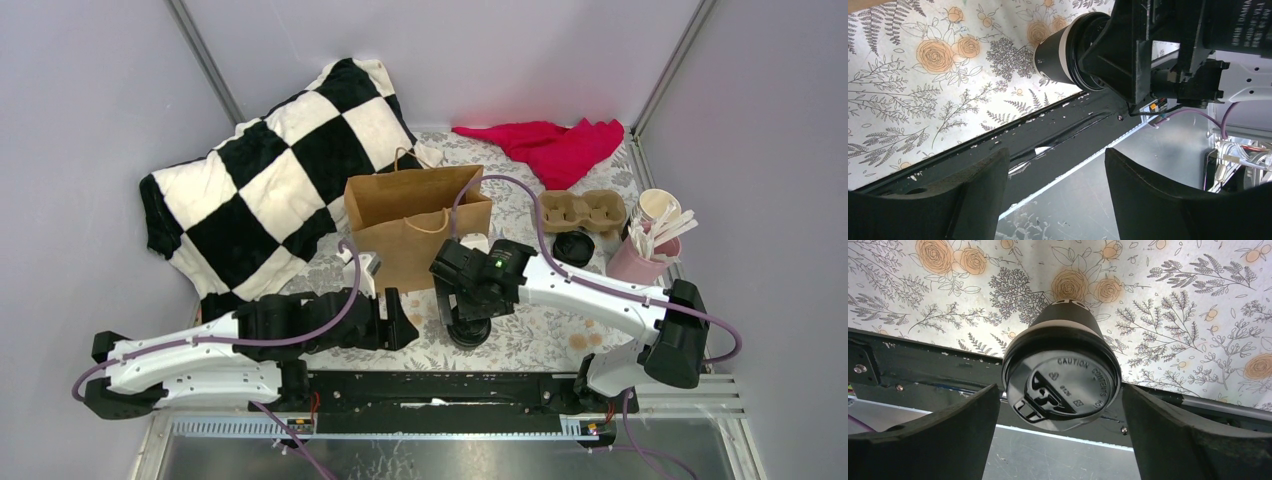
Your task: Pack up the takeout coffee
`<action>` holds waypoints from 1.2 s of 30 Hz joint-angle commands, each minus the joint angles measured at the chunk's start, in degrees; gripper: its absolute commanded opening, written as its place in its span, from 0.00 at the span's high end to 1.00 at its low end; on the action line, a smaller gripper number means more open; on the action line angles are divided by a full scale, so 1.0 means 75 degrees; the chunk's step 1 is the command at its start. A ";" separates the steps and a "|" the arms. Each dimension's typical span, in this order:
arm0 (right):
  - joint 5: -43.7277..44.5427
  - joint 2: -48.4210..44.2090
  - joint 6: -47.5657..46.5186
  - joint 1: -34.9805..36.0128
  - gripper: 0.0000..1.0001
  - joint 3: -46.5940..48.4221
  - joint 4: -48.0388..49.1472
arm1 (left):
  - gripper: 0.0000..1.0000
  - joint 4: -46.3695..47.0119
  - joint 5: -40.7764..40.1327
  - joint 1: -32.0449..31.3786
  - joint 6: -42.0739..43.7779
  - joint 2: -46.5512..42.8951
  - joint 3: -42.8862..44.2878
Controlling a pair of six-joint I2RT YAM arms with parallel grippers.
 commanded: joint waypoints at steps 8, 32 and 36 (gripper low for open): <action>0.0172 -0.0945 0.0150 0.0075 0.00 0.0539 -0.0728 | 0.24 0.0075 0.0154 -0.0044 0.0137 0.0615 0.0458; -0.5271 -0.4840 -0.1668 -0.3594 0.18 -0.4562 0.3207 | 0.25 0.2365 -0.0032 -0.0916 -0.1009 0.1827 -0.0018; -0.6111 -0.4476 -0.2128 -0.4443 0.29 -0.4662 0.3389 | 0.26 0.2875 0.0431 -0.0639 -0.1029 0.2262 -0.0104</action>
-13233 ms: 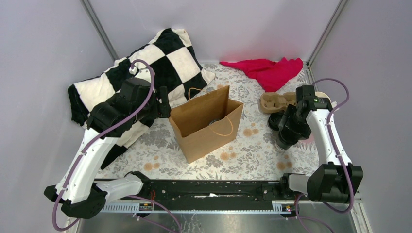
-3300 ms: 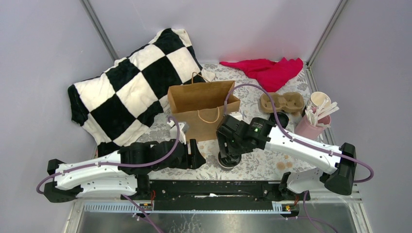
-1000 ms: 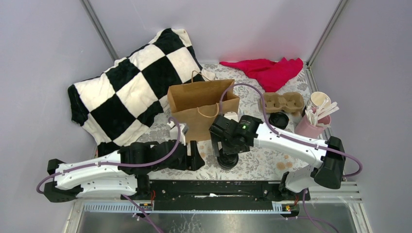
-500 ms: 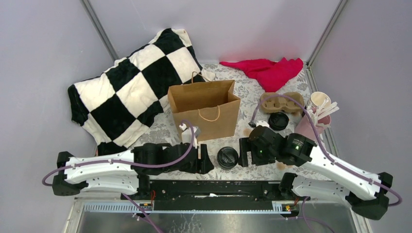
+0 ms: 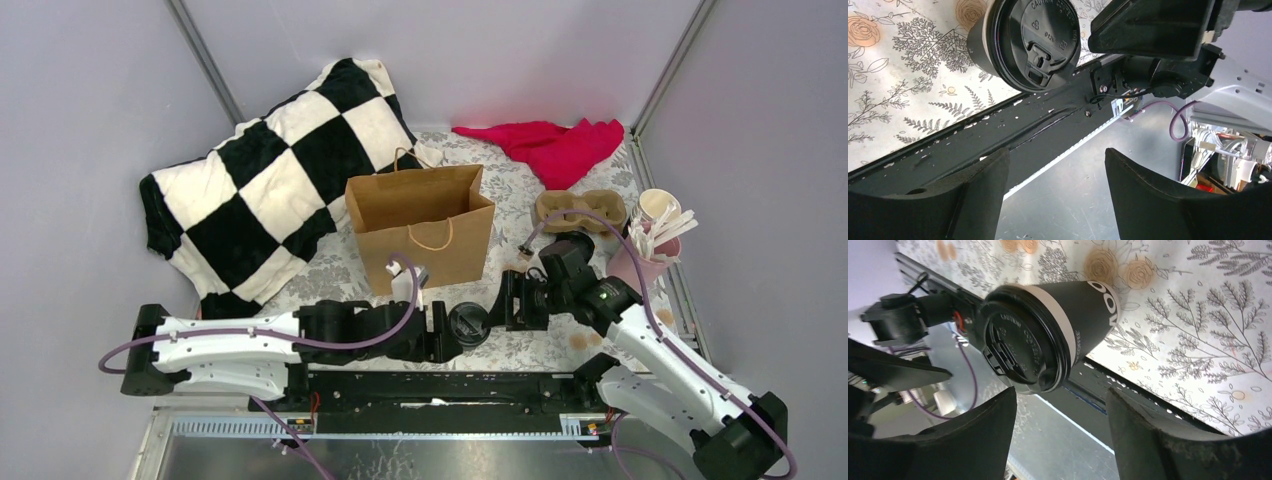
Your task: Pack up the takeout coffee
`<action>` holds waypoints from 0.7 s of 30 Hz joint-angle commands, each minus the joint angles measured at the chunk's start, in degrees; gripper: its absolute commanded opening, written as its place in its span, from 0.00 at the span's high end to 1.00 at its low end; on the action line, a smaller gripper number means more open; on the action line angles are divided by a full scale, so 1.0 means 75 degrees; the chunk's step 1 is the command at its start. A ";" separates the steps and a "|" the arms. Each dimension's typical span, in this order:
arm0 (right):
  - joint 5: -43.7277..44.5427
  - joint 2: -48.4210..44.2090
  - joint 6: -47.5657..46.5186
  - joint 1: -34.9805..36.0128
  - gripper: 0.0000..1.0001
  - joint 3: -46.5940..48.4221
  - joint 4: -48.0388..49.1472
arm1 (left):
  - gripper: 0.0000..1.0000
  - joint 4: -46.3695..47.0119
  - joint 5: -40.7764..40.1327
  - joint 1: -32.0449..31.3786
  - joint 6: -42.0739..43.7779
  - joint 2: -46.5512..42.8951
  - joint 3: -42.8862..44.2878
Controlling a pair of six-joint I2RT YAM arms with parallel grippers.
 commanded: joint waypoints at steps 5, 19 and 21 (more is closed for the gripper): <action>-0.1834 0.0912 -0.0949 -0.1109 0.29 -0.0041 0.1041 | 0.32 0.1678 0.0517 0.0703 -0.0705 0.0279 -0.0702; -0.2303 0.2098 -0.0673 -0.1208 0.35 0.0087 0.2048 | 0.36 0.2628 0.0730 0.1527 -0.1131 0.0123 -0.1568; -0.2270 0.2169 -0.0537 -0.1210 0.34 0.0057 0.2184 | 0.36 0.2714 0.0713 0.1575 -0.1193 0.0083 -0.1638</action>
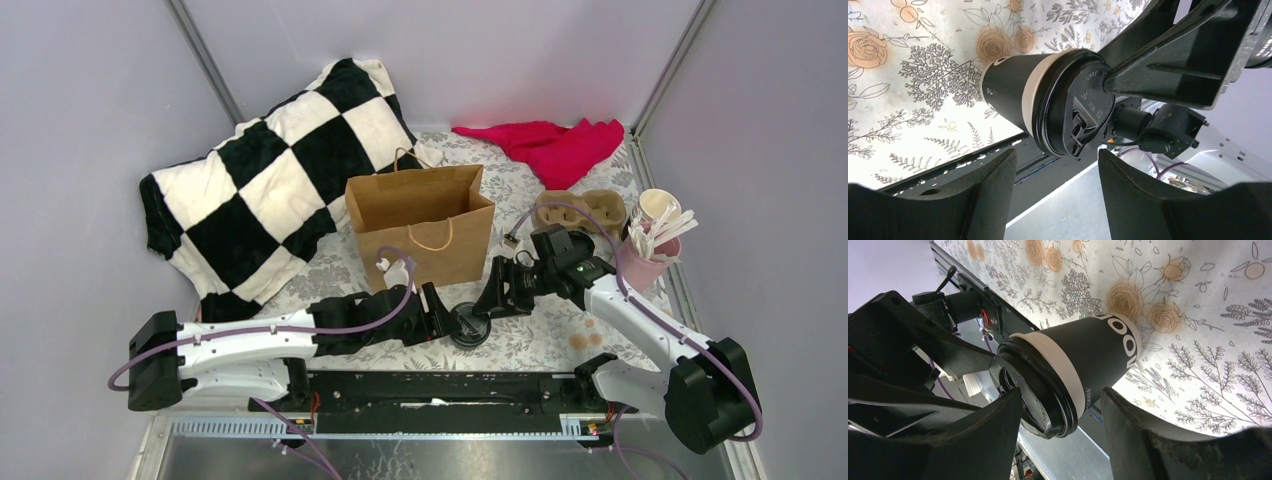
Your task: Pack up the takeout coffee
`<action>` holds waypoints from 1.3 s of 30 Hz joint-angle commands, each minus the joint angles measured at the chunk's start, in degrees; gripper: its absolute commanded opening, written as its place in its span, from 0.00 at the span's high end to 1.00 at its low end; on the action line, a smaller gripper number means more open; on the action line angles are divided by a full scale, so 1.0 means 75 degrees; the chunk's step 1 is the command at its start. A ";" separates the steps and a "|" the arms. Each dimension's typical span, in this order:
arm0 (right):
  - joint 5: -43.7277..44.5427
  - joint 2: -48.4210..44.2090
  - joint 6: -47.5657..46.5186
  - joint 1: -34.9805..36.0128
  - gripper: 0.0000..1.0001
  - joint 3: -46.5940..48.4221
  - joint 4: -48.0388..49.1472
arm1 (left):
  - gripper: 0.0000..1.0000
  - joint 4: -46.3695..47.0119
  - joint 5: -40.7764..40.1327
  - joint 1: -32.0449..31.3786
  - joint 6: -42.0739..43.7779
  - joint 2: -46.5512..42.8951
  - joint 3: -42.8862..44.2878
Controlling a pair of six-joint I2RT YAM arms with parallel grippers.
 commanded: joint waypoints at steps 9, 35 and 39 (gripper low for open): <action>0.0299 0.0175 0.0746 -0.0051 0.34 0.0056 0.0683 | 0.35 0.0794 0.0028 0.0352 -0.0363 -0.0191 -0.0303; 0.0103 0.0288 0.0267 0.0060 0.31 -0.0022 0.0390 | 0.44 0.1133 0.0252 0.0557 -0.0287 0.0200 -0.0405; 0.0190 0.0340 0.0392 0.0152 0.31 0.0012 0.0564 | 0.44 0.1123 0.0241 0.0565 -0.0298 0.0194 -0.0411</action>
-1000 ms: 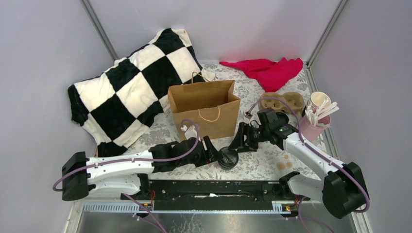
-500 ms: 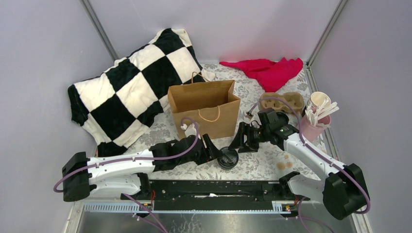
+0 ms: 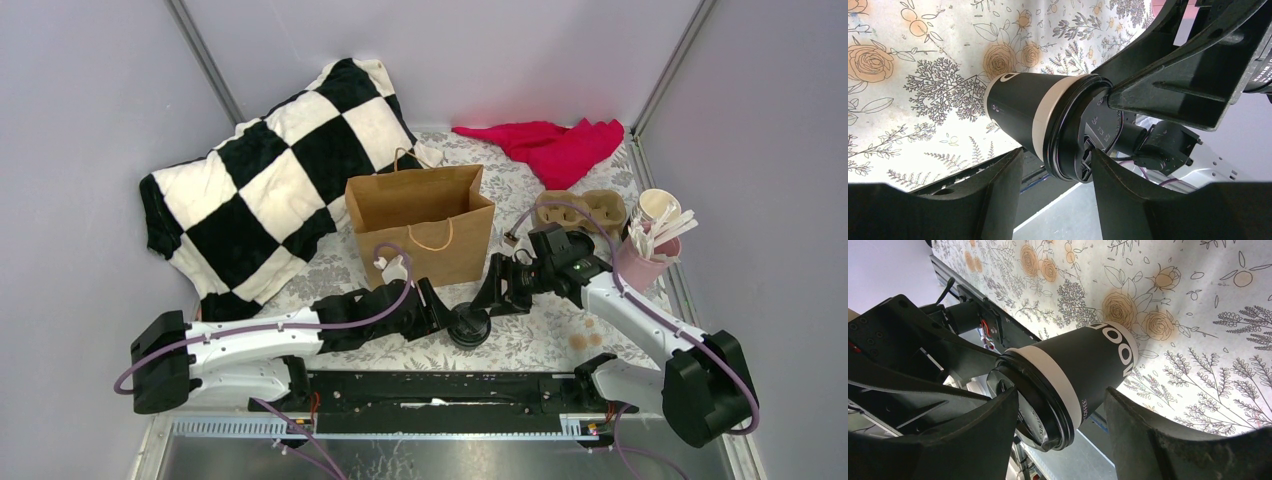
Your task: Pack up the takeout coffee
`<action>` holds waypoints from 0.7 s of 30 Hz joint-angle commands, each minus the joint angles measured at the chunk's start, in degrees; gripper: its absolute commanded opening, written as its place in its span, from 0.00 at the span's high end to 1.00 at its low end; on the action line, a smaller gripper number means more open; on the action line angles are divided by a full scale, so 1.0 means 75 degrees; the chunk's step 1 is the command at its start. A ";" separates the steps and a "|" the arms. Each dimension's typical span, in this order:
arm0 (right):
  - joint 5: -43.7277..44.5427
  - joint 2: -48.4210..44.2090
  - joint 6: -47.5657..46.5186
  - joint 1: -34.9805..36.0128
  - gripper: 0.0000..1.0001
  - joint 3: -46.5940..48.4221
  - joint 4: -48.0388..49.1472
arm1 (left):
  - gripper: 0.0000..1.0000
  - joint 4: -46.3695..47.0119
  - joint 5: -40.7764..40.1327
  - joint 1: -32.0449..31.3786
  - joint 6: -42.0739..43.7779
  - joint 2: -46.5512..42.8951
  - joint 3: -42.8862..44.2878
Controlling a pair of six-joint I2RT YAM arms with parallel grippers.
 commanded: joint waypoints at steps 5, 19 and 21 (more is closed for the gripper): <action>0.0332 0.0133 0.0294 0.0297 0.31 0.0108 0.0343 | 0.44 0.0388 0.0014 0.0058 -0.0057 0.0027 -0.0024; 0.1107 -0.0244 0.0855 0.0465 0.33 0.0083 0.0363 | 0.34 0.0425 0.0195 0.0070 0.0177 0.0227 0.0141; 0.1173 -0.0289 0.0944 0.0491 0.34 0.0086 0.0379 | 0.32 0.0448 0.0214 0.0070 0.0203 0.0245 0.0139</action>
